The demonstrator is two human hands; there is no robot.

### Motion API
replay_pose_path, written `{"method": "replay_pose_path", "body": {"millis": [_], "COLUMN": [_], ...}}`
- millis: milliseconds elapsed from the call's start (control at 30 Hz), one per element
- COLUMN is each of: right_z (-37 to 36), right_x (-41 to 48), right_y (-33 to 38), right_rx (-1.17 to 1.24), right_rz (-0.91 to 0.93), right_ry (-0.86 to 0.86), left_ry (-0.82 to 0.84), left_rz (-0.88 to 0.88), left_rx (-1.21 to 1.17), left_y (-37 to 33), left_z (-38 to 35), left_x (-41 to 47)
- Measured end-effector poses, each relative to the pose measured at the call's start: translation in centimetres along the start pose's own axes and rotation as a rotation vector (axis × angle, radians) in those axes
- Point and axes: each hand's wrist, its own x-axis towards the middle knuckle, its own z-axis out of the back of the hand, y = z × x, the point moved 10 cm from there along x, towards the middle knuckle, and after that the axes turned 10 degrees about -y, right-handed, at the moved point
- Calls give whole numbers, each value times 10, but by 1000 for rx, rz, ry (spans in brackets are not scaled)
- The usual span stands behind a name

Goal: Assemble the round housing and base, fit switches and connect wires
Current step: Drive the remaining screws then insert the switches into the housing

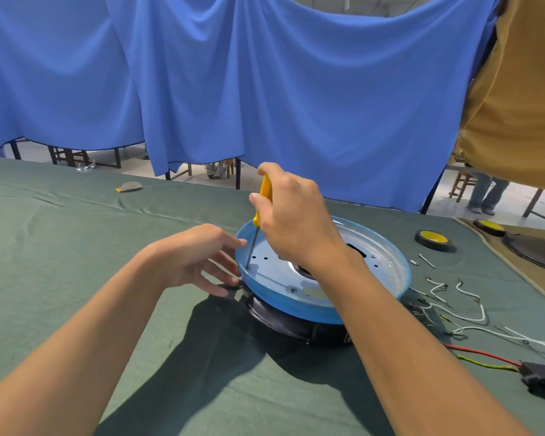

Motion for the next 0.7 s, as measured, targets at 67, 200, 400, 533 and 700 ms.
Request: {"method": "replay_pose_path", "body": {"millis": [67, 200, 400, 533, 700], "right_z": [-3, -11, -41, -54, -68], "right_x": [5, 26, 33, 40, 48], "right_y": [8, 22, 37, 40, 31], "right_rx": [40, -132, -451, -477, -499], "right_rz": [15, 91, 287, 286, 164], "right_ry": [108, 455, 804, 805, 799], "left_ry": [9, 27, 21, 14, 23], "left_rz": [2, 5, -3, -16, -27], "left_rx": [-8, -19, -16, -10, -12], "left_y": [-1, 1, 2, 1, 0], "left_z": [-1, 0, 0, 0, 0], "left_x": [0, 2, 5, 5, 6]}}
